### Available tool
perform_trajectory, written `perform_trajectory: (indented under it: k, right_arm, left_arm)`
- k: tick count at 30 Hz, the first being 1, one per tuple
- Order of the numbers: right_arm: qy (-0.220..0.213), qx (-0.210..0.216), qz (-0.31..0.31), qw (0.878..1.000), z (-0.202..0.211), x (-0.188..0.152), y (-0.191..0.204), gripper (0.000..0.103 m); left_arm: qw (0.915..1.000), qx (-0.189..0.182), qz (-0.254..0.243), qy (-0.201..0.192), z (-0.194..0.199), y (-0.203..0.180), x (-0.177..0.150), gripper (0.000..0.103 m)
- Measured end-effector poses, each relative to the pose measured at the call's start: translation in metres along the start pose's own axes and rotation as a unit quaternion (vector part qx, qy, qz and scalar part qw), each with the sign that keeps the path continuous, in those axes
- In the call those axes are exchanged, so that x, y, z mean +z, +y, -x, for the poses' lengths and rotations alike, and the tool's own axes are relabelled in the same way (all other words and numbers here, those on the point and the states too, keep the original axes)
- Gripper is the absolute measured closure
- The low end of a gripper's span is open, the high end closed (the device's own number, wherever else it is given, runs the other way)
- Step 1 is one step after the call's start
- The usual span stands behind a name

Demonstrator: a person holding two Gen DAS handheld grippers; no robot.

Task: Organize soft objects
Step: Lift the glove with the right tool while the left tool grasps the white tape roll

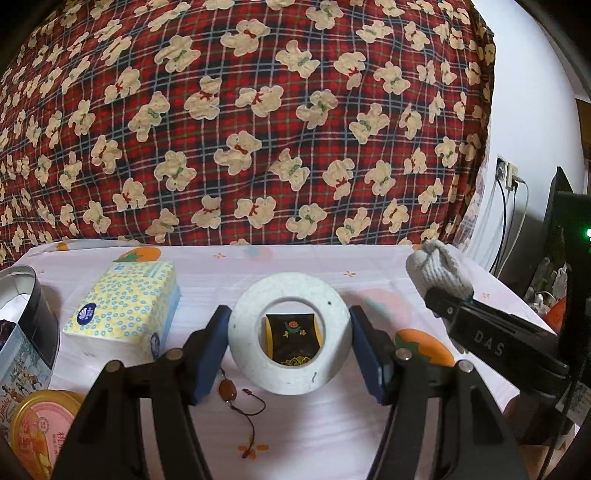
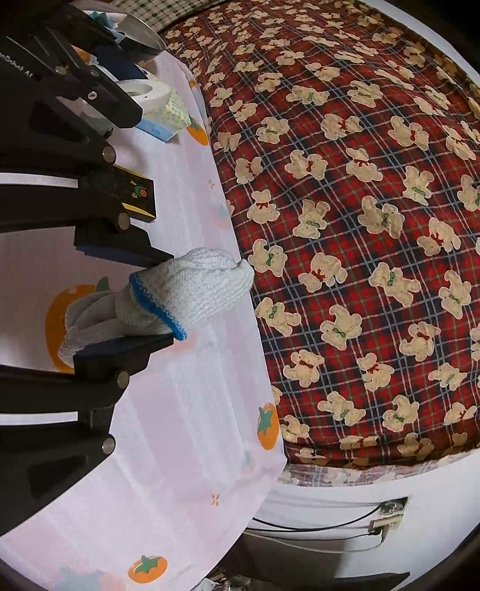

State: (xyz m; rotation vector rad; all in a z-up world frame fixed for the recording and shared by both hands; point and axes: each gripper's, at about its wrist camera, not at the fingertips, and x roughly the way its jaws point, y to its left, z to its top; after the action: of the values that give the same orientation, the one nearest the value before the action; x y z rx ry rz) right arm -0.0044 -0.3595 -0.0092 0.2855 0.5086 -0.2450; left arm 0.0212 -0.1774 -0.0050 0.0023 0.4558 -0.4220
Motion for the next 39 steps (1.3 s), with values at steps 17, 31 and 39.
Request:
perform_trajectory:
  k: [17, 31, 39]
  right_arm:
    - [-0.039, -0.015, 0.033, 0.999, 0.033, -0.016, 0.019, 0.065]
    - [-0.068, -0.004, 0.016, 0.998, 0.059, -0.029, 0.024, 0.065]
    - [-0.088, -0.01, 0.015, 0.996, 0.074, -0.035, 0.026, 0.065]
  left_arm:
    - [0.9998, -0.007, 0.0, -0.017, 0.014, 0.001, -0.003, 0.039]
    - [0.9987, 0.008, -0.028, -0.042, 0.04, -0.005, -0.012, 0.039]
    - [0.9992, 0.008, -0.015, -0.035, 0.049, 0.004, -0.017, 0.039]
